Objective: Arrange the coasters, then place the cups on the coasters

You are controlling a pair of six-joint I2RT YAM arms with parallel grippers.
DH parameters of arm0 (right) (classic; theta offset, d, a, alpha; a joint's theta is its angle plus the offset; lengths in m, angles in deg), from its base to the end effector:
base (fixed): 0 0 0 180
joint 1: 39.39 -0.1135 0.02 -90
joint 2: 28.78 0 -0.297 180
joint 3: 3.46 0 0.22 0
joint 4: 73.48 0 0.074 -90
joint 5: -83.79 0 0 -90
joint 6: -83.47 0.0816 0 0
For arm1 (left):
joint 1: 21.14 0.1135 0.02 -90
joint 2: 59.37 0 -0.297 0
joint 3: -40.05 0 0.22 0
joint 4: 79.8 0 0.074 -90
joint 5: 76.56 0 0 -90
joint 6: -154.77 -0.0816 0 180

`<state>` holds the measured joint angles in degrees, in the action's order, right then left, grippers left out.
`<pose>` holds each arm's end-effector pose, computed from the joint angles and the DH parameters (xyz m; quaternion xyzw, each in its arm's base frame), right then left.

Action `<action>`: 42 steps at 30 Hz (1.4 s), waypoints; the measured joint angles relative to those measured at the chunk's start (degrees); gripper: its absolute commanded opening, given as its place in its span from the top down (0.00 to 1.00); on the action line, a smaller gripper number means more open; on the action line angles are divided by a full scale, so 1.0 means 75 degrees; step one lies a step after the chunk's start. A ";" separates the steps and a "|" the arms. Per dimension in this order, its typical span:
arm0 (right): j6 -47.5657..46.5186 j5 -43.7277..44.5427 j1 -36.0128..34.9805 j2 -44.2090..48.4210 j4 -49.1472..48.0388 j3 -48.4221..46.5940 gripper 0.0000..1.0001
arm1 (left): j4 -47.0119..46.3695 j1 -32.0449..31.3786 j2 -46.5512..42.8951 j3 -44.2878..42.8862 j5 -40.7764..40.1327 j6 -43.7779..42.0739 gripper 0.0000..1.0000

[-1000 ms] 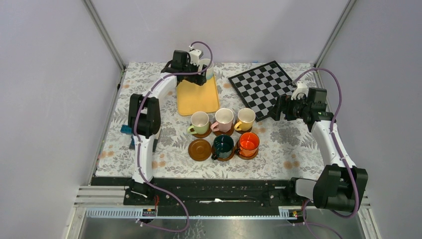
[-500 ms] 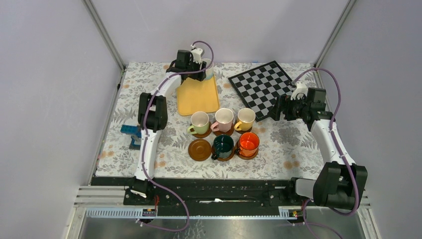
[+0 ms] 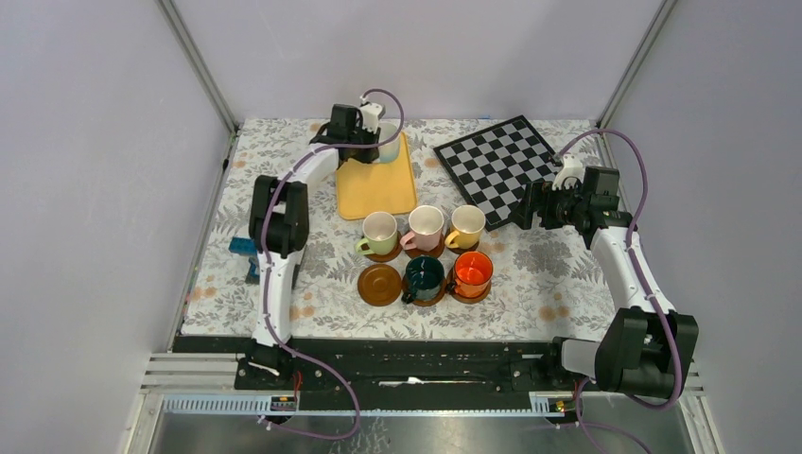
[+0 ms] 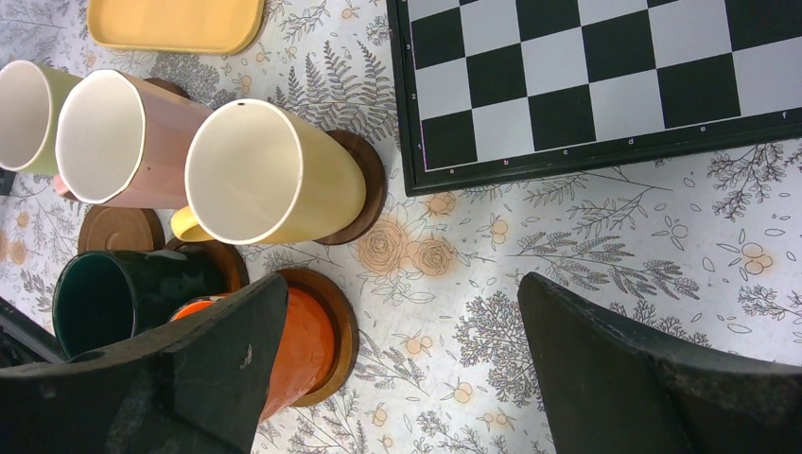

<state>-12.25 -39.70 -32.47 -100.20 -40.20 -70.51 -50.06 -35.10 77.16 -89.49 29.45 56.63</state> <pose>0.2608 0.0137 0.2915 -0.1181 0.8607 0.2105 0.4483 0.5536 -0.1608 0.1999 0.2309 0.8568 -0.1469 0.4370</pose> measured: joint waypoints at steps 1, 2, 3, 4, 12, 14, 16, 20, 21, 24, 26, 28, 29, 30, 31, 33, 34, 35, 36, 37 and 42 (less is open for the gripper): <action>-0.0006 0.0000 0.0000 -0.0003 0.0003 0.0000 0.02 | -0.0006 0.0003 -0.0201 0.0280 0.0000 -0.0047 1.00; -0.0006 0.0000 0.0000 -0.0003 0.0003 0.0003 0.02 | 0.0035 0.0006 -0.0431 0.0600 0.0003 -0.0087 1.00; -0.0006 0.0000 0.0000 0.0000 0.0003 0.0003 0.02 | 0.0064 0.0006 -0.0635 0.0863 0.0017 -0.0131 1.00; -0.0006 -0.0003 0.0000 0.0000 0.0003 0.0003 0.02 | 0.0096 0.0009 -0.0883 0.1180 0.0017 -0.0187 1.00; -0.0006 -0.0015 0.0000 0.0003 0.0003 0.0015 0.02 | 0.0323 0.0064 -0.2530 0.3302 0.0017 -0.0635 1.00; -0.0006 -0.0017 0.0000 0.0003 0.0003 0.0015 0.02 | 0.0303 0.0122 -0.2789 0.3669 0.0032 -0.0734 1.00; -0.0006 -0.0017 0.0000 0.0003 0.0003 0.0015 0.02 | 0.0268 0.0221 -0.2973 0.3958 0.0052 -0.0822 0.94; -0.0006 -0.0017 0.0000 0.0003 0.0003 0.0015 0.02 | 0.0262 0.0402 -0.3112 0.4220 0.0055 -0.1032 0.72; -0.0006 -0.0020 0.0000 0.0003 0.0003 0.0015 0.02 | 0.0315 0.0425 -0.3112 0.4240 0.0032 -0.1090 0.70; -0.0006 -0.0020 0.0000 0.0003 0.0003 0.0015 0.02 | 0.0504 0.0478 -0.3112 0.4278 -0.0003 -0.1186 0.67; -0.0006 -0.0020 0.0000 0.0003 0.0003 0.0015 0.02 | 0.0603 0.0478 -0.3101 0.4266 -0.0003 -0.1236 0.63; -0.0006 -0.0020 0.0000 0.0003 0.0003 0.0015 0.02 | 0.0813 0.0475 -0.2993 0.4097 -0.0003 -0.1268 0.61; -0.0006 -0.0020 0.0000 0.0003 0.0003 0.0015 0.02 | 0.0863 0.0475 -0.2903 0.3978 -0.0003 -0.1271 0.61; -0.0006 -0.0020 0.0000 0.0003 0.0003 0.0017 0.02 | 0.0915 0.0469 -0.2780 0.3824 -0.0003 -0.1282 0.61; -0.0006 -0.0020 0.0000 0.0003 0.0003 0.0017 0.02 | 0.0941 0.0466 -0.2672 0.3701 -0.0003 -0.1288 0.62; -0.0006 -0.0017 0.0000 0.0003 0.0003 0.0017 0.02 | 0.0979 0.0466 -0.2468 0.3497 -0.0006 -0.1291 0.64; -0.0006 -0.0017 0.0000 0.0003 0.0003 0.0020 0.02 | 0.1037 0.0466 -0.2387 0.3410 -0.0003 -0.1297 0.67; -0.0006 -0.0017 0.0000 0.0003 0.0003 0.0023 0.02 | 0.1093 0.0466 -0.2326 0.3346 -0.0009 -0.1311 0.70; -0.0009 -0.0017 0.0000 0.0003 0.0003 0.0029 0.02 | 0.1166 0.0466 -0.2276 0.3281 -0.0009 -0.1323 0.74; -0.0009 -0.0017 0.0000 0.0003 0.0003 0.0035 0.02 | 0.1215 0.0466 -0.2238 0.3244 -0.0006 -0.1326 0.78; -0.0009 -0.0017 0.0000 0.0003 0.0006 0.0055 0.02 | 0.1335 0.0463 -0.2209 0.3179 0.0038 -0.1303 1.00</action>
<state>-12.32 -39.83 -32.47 -100.18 -40.16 -70.09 -40.05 -31.62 60.60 -65.64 29.73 46.86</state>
